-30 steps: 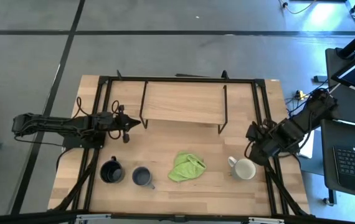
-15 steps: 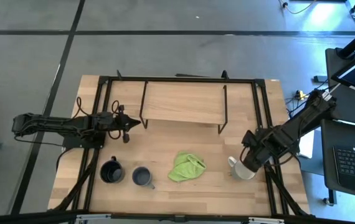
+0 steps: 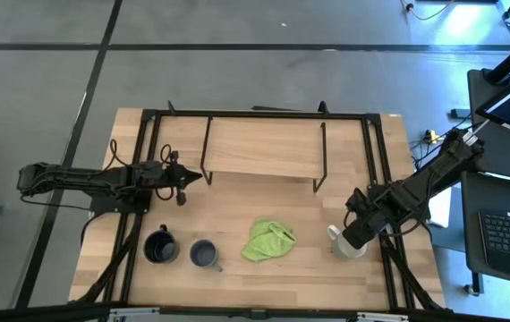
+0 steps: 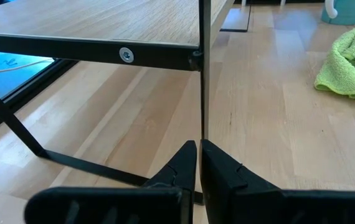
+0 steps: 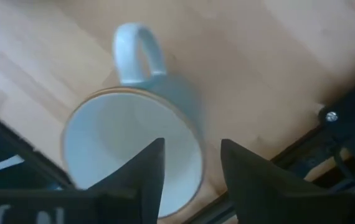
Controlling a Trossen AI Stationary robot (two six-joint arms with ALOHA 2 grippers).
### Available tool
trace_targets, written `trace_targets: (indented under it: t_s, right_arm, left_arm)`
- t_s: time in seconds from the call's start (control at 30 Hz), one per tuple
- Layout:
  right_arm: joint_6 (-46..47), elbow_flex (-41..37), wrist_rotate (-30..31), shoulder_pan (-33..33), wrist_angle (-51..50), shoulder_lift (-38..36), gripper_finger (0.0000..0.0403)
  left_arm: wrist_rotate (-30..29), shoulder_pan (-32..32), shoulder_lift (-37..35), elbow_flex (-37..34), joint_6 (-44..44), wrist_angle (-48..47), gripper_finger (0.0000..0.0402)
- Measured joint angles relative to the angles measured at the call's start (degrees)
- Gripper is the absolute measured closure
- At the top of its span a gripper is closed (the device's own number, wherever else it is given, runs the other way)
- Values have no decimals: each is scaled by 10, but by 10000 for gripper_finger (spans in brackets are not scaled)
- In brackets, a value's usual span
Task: Stack small to large cups/mugs on shelf
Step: Put the light blue mug on the shelf
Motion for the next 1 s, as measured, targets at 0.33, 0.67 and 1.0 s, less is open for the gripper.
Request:
trace_targets:
  t_s: [0.33, 0.67, 1.0]
  right_arm:
    - [26, -48, -18, 0, 68, 1, 245]
    - [31, -88, -4, 5, 83, 3, 251]
    - [21, -92, 2, 15, 76, 3, 285]
  left_arm:
    - [0, 0, 0, 0, 0, 0, 388]
    - [0, 0, 0, 0, 0, 0, 388]
    - [0, 0, 0, 0, 0, 0, 388]
